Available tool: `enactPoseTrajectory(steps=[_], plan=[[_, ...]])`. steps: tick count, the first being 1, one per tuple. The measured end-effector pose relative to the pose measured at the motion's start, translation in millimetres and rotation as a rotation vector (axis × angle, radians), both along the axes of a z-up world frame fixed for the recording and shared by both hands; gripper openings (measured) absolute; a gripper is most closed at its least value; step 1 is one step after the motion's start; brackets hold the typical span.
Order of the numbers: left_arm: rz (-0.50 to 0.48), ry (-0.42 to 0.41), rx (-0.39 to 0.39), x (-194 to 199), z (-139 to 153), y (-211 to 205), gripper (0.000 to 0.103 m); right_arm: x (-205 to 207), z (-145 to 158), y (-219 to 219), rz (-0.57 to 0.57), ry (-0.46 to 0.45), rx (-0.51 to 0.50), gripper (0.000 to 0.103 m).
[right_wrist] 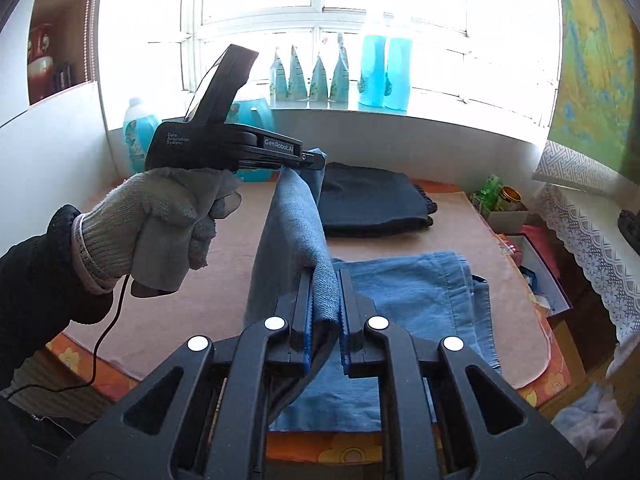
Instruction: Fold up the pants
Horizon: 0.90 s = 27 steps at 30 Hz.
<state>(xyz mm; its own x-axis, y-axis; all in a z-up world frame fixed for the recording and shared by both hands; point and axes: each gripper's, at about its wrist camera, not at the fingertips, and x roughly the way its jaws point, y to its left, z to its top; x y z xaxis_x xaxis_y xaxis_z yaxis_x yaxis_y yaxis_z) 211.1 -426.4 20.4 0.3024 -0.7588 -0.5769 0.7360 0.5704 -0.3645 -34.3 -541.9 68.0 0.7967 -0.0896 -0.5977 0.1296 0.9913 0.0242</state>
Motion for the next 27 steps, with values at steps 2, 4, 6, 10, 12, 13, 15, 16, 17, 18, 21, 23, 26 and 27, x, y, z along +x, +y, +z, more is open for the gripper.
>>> enactPoseTrajectory(steps=[2,4,6,10,12,13,15,16,17,18,21,23,26,27], plan=[[-0.044,-0.002,0.010,-5.1,-2.7,-37.6,0.008,1.2,-6.2,-32.2,-0.069,0.011,0.012,0.011],[-0.088,-0.012,0.034,-10.4,-9.5,-75.2,0.008,-2.6,-14.9,-64.0,-0.137,0.026,0.027,0.011],[-0.128,-0.017,0.065,-17.0,-18.8,-110.4,0.008,-3.5,-26.0,-91.4,-0.204,0.048,0.042,0.011],[-0.179,-0.017,0.119,-31.1,-44.6,-165.1,0.008,-6.9,-60.3,-140.8,-0.306,0.114,0.137,0.011],[-0.196,-0.015,0.146,-37.5,-58.1,-181.3,0.008,-8.6,-78.6,-156.2,-0.341,0.148,0.172,0.011],[-0.203,-0.017,0.158,-40.3,-63.2,-187.0,0.008,-11.2,-86.1,-162.0,-0.354,0.160,0.187,0.011],[-0.214,-0.024,0.177,-43.5,-69.2,-193.9,0.009,-13.2,-99.1,-171.6,-0.373,0.177,0.236,0.011],[-0.214,-0.026,0.179,-44.3,-69.7,-194.1,0.010,-14.1,-104.2,-174.4,-0.381,0.185,0.248,0.011],[-0.210,-0.024,0.174,-42.9,-67.8,-193.8,0.013,-14.4,-108.6,-176.9,-0.387,0.194,0.256,0.011],[-0.211,-0.018,0.168,-41.2,-64.9,-193.0,0.016,-14.9,-112.3,-179.9,-0.398,0.200,0.267,0.011],[-0.240,0.009,0.152,-34.4,-52.8,-193.1,0.017,-16.8,-118.8,-185.3,-0.426,0.225,0.263,0.016],[-0.237,-0.029,0.157,-35.1,-44.7,-191.4,0.027,-18.9,-115.3,-185.3,-0.461,0.228,0.210,0.029],[-0.224,-0.041,0.137,-31.2,-34.2,-171.0,0.029,-21.3,-102.4,-183.8,-0.457,0.194,0.170,0.043],[-0.217,-0.038,0.134,-30.0,-32.5,-163.0,0.029,-20.7,-97.6,-182.3,-0.447,0.180,0.158,0.043]])
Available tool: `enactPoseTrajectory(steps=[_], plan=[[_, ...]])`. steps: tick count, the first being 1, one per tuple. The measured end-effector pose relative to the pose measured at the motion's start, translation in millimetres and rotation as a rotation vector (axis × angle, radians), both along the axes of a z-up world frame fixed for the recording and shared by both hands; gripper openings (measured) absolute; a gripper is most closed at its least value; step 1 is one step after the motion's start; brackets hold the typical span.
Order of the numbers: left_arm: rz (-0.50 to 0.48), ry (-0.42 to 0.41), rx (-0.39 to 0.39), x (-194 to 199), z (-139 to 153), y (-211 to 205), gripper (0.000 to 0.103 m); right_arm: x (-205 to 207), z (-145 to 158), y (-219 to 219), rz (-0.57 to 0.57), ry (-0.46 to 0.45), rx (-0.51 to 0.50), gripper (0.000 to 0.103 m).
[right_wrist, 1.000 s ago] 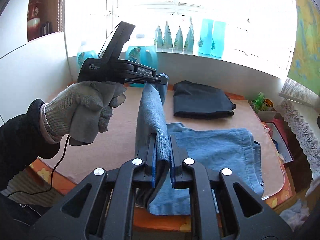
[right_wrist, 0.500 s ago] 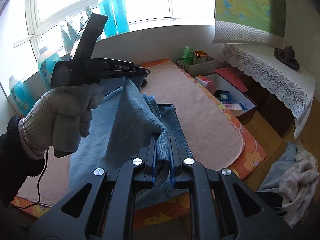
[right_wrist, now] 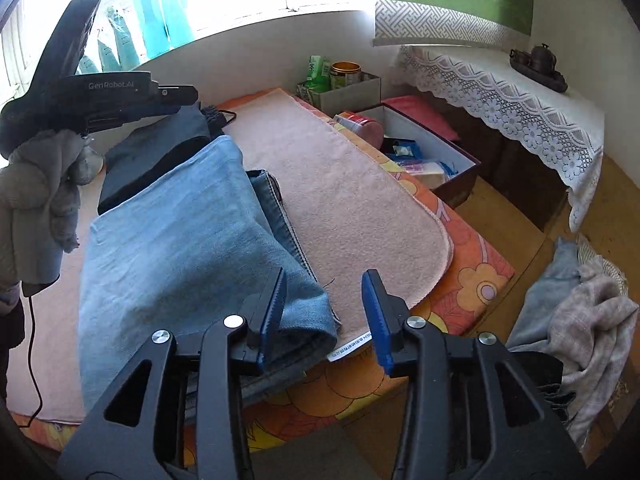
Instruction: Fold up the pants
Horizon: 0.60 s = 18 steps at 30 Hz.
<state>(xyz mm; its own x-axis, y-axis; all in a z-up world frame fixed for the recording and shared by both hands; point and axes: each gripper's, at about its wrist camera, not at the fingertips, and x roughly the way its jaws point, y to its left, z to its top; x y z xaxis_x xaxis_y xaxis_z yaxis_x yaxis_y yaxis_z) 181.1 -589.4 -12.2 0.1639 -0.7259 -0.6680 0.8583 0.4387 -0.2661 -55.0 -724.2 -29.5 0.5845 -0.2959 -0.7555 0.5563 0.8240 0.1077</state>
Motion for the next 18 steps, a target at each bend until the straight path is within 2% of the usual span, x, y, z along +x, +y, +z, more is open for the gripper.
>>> enactPoseTrajectory(steps=[5,7,10,11,12,13,16,18], plan=[[0.006,-0.038,0.008,-3.8,4.5,40.5,0.029,20.5,10.5,13.1,0.153,-0.053,-0.034,0.043],[0.007,-0.052,0.018,-9.0,2.7,55.2,0.029,30.8,5.6,26.2,0.219,-0.029,-0.068,0.043],[0.029,-0.078,0.040,-18.8,-2.2,76.6,0.029,37.3,-12.5,47.4,0.292,0.058,-0.120,0.043],[0.031,-0.075,0.043,-21.8,-4.3,82.7,0.033,36.0,-20.0,52.8,0.304,0.088,-0.142,0.043],[0.033,-0.067,0.046,-25.4,-6.4,89.0,0.046,33.9,-27.4,56.3,0.309,0.115,-0.155,0.043],[0.041,-0.061,0.051,-29.5,-8.3,95.2,0.051,30.8,-34.1,57.8,0.309,0.135,-0.159,0.044],[0.063,-0.115,0.067,-48.3,-10.6,115.4,0.053,17.0,-42.4,54.2,0.287,0.138,-0.129,0.051],[0.066,-0.161,0.091,-59.4,-12.5,126.3,0.061,11.5,-39.0,48.8,0.273,0.116,-0.086,0.053]])
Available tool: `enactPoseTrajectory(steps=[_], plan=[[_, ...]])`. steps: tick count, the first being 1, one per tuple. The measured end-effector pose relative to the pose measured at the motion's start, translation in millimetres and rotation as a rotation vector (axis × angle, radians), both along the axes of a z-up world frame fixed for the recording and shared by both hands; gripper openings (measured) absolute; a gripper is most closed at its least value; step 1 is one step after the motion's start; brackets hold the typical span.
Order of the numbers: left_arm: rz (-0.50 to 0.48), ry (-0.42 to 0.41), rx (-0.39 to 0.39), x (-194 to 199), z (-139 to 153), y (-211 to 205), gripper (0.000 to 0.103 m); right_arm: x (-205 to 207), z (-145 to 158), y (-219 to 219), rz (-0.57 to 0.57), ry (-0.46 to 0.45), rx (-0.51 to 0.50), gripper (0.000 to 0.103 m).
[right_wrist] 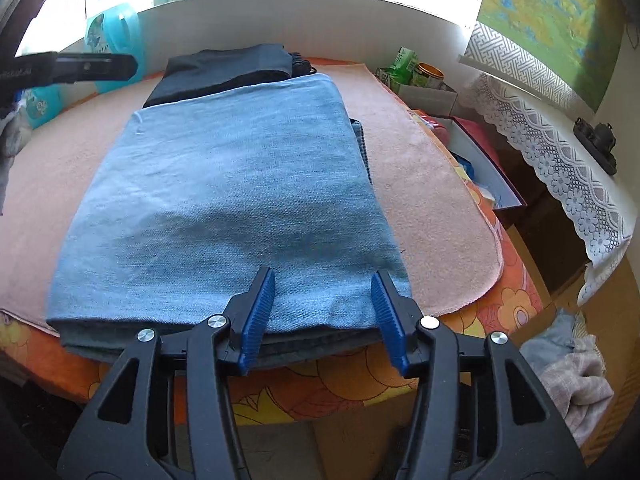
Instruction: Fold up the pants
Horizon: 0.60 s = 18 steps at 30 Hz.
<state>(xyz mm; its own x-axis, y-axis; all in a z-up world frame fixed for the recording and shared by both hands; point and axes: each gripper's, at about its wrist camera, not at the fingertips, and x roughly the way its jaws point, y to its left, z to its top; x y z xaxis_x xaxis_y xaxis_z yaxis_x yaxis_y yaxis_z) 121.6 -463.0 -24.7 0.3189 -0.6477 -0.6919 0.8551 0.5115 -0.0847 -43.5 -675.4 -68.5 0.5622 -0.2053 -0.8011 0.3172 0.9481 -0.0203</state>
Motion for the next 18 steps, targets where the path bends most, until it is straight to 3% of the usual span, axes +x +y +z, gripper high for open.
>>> enactPoseTrajectory(steps=[5,8,10,16,18], plan=[[-0.005,-0.003,0.030,-14.3,-5.8,16.8,0.063,-0.9,13.6,-5.0,-0.019,-0.021,-0.003,0.055],[0.008,-0.013,0.029,-17.4,-9.4,24.0,0.063,2.5,26.2,-8.9,-0.022,-0.057,-0.002,0.067],[0.010,-0.029,0.042,-18.6,-11.9,24.3,0.063,6.6,33.7,-10.2,-0.021,-0.071,-0.010,0.068],[0.032,-0.052,0.043,-21.0,-15.3,29.6,0.063,26.0,44.3,-11.2,0.033,-0.098,-0.025,0.086],[0.034,-0.039,0.039,-20.8,-17.1,32.7,0.063,36.3,41.9,-15.2,0.064,-0.085,0.006,0.098]])
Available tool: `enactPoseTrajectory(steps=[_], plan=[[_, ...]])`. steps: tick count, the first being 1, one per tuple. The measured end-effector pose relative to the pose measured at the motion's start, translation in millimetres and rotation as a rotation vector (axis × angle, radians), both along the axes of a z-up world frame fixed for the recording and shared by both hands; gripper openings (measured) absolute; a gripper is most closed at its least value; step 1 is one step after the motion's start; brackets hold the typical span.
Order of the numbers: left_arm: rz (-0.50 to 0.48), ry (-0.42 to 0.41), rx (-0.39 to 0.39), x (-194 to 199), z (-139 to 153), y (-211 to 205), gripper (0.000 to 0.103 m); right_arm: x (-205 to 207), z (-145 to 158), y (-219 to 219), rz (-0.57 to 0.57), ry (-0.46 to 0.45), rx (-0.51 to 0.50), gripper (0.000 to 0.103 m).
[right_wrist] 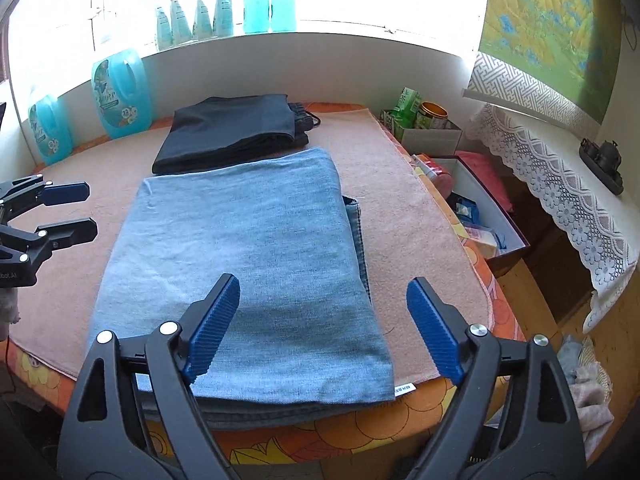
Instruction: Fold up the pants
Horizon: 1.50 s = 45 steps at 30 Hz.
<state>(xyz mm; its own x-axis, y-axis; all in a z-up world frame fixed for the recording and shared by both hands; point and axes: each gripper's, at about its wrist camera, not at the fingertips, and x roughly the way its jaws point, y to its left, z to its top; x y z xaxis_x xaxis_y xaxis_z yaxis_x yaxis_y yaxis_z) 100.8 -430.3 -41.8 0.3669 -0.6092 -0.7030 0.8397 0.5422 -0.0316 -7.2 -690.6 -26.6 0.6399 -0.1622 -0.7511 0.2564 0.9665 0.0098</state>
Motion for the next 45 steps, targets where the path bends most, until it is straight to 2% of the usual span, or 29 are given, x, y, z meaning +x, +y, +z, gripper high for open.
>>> enactPoseTrajectory(steps=[2,6,10,19,24,28,34,35,37,39,41,44,45], plan=[[0.004,0.044,-0.010,2.8,-3.8,4.8,0.063,11.1,-4.2,-6.7,0.027,0.029,0.039,0.099],[0.037,0.182,-0.029,13.2,-16.1,17.2,0.063,32.1,-9.7,-27.2,0.033,0.067,0.076,0.099],[0.082,0.317,-0.041,26.5,-29.3,26.3,0.063,53.7,-18.4,-52.7,0.027,0.102,0.204,0.099],[0.128,0.486,-0.063,49.3,-57.8,17.4,0.063,105.0,-62.3,-93.2,0.050,0.207,0.334,0.100],[0.142,0.516,-0.046,57.8,-74.1,11.4,0.063,113.6,-80.5,-104.6,0.101,0.204,0.424,0.101],[0.131,0.498,-0.051,59.8,-73.3,5.7,0.063,112.6,-92.0,-111.9,0.117,0.191,0.513,0.102],[0.123,0.499,-0.065,64.6,-73.2,5.1,0.064,114.8,-93.6,-103.8,0.162,0.162,0.509,0.103],[0.120,0.498,-0.069,65.0,-73.3,4.9,0.064,114.5,-92.9,-101.2,0.169,0.156,0.510,0.101],[0.114,0.493,-0.073,64.4,-73.5,4.1,0.064,114.6,-91.1,-96.1,0.187,0.145,0.521,0.088],[0.113,0.487,-0.078,63.7,-73.2,2.3,0.064,112.6,-91.7,-92.5,0.195,0.135,0.561,0.066],[0.117,0.493,-0.093,65.1,-73.8,1.7,0.064,108.4,-89.9,-86.6,0.194,0.124,0.556,0.054],[0.122,0.504,-0.114,67.3,-74.5,-1.1,0.063,105.1,-85.8,-76.8,0.167,0.109,0.520,0.045],[0.123,0.497,-0.117,67.2,-74.2,-3.1,0.058,104.3,-84.1,-74.4,0.155,0.108,0.511,0.042]])
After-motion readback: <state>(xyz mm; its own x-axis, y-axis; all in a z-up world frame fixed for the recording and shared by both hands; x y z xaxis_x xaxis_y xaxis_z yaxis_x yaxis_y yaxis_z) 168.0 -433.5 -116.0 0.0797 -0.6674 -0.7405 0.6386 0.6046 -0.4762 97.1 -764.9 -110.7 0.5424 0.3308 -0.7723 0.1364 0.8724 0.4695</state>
